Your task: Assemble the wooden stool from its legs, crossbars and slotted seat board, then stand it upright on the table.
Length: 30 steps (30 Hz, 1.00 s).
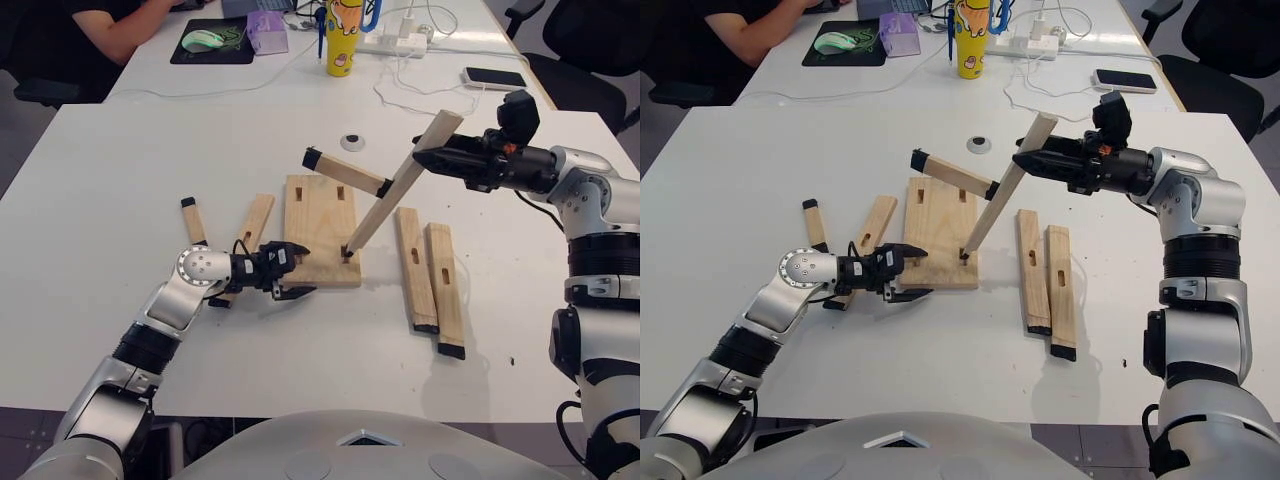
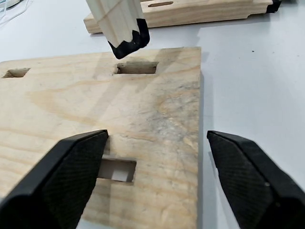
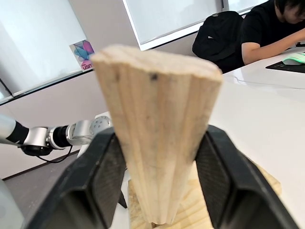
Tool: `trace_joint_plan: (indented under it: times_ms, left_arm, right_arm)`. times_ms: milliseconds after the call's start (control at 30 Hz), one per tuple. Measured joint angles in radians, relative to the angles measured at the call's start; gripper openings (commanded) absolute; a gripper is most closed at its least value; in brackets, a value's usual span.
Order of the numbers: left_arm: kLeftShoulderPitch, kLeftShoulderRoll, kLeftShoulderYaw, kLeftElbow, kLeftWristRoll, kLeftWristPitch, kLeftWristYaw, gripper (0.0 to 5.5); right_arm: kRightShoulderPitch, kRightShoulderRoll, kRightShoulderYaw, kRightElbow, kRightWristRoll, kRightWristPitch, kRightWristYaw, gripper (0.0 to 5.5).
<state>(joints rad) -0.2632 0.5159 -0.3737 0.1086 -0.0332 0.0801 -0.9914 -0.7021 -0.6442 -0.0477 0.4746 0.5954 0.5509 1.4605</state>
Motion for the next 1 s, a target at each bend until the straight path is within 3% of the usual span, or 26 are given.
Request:
trace_joint_plan:
  times_ms: [700, 900, 1000]
  left_arm:
    - [-0.027, 0.03, 0.001, 0.033, -0.002, -0.001, -0.04, 3.87]
    - [-0.014, 0.032, -0.003, 0.023, -0.001, -0.004, -0.038, 3.87]
    - [-0.001, 0.031, -0.001, -0.001, -0.002, 0.004, -0.026, 3.87]
  right_arm:
    - [-0.079, 0.055, 0.141, 0.041, -0.127, -0.27, 0.128, 2.05]
    - [-0.044, 0.045, 0.164, -0.077, -0.137, -0.289, 0.121, 2.05]
    - [0.09, 0.033, 0.131, -0.222, -0.1, -0.278, 0.056, 2.05]
